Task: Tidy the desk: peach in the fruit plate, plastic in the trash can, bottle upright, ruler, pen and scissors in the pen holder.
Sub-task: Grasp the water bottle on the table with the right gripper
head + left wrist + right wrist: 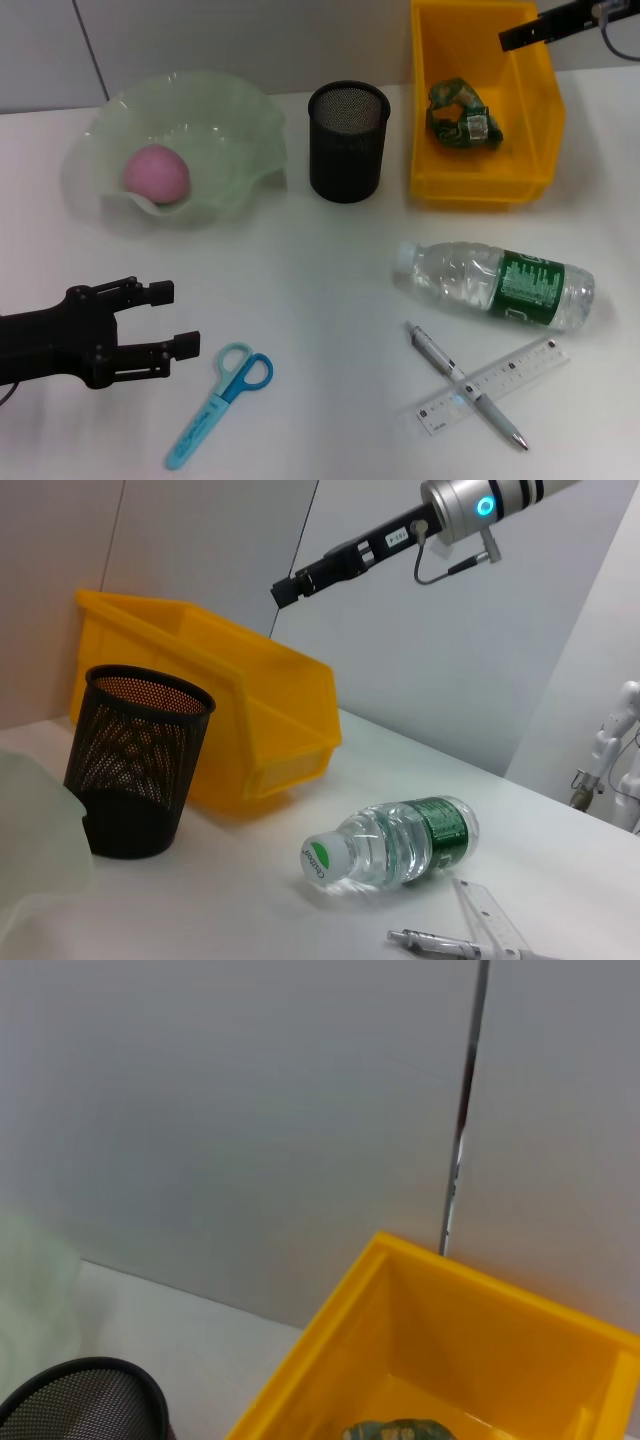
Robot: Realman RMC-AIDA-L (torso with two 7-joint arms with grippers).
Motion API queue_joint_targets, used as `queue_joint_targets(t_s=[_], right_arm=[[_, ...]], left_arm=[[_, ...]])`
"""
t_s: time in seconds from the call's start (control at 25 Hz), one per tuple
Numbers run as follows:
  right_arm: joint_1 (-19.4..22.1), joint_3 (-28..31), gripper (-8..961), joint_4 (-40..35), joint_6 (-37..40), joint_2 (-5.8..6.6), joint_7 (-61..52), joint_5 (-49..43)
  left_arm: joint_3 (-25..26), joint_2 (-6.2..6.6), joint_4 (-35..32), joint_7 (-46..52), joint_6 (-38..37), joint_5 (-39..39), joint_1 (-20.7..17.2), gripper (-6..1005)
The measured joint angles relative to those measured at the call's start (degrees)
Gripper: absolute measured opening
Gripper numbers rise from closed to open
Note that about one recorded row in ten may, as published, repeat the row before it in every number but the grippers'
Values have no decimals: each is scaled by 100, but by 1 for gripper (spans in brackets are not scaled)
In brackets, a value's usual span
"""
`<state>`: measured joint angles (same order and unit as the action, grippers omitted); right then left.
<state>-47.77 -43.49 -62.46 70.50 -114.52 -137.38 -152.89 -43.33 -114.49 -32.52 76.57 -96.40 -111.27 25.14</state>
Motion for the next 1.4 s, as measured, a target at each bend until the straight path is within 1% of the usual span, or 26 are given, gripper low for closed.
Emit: queue_joint_targets(t_s=[0.12, 0.2, 0.28, 0.4, 0.44, 0.48, 0.52, 0.6, 0.64, 0.68, 0.84, 0.92, 1.0, 1.12, 1.4], right_arm=[[13, -30, 722, -60, -11, -30, 13, 36], [83, 8, 721, -67, -76, -53, 177, 255], [234, 31, 721, -74, -119, -71, 543, 827], [572, 7, 721, -21, -27, -71, 1442, 2166], [789, -29, 721, 84, 290, -29, 2074, 3123], [789, -29, 721, 84, 290, -29, 2074, 3123], [855, -33, 721, 149, 503, 12, 2285, 3431], [940, -15, 721, 310, 1034, 126, 2644, 3844], [965, 4, 721, 397, 1528, 235, 2773, 3924], [965, 4, 721, 397, 1528, 235, 2773, 3924], [905, 47, 721, 414, 2510, 419, 2773, 3626], [808, 108, 722, 387, 2934, 460, 2657, 3338], [733, 136, 722, 323, 3250, 471, 2543, 3065], [666, 57, 722, 133, 3401, 458, 2380, 2673], [375, -441, 733, -126, 3605, 389, 2119, 1600]], left_arm=[[0, 0, 0, 0, -1, 3, 0, 860], [0, 0, 0, 0, -1, 5, 0, 860], [0, -5, 0, 0, 10, 11, -5, 860], [0, -11, 1, 0, 16, 11, -6, 860], [-1, -16, 1, -1, 19, 9, -7, 860], [-1, -18, 1, -1, 19, 7, -8, 860], [0, -20, 1, -1, 18, 6, -8, 860], [0, -30, 1, -2, 15, -4, -9, 860], [0, -32, 1, -2, 14, -7, -9, 860], [0, -37, 1, -2, 12, -14, -9, 860], [-2, -41, 0, -2, 1, -22, -9, 860], [-4, -43, 1, -2, -1, -23, -10, 860], [-3, -46, 1, -2, -1, -17, -20, 860], [-2, -47, 0, -2, -1, -13, -25, 860], [0, -60, 0, 60, 5, 19, -45, 860]])
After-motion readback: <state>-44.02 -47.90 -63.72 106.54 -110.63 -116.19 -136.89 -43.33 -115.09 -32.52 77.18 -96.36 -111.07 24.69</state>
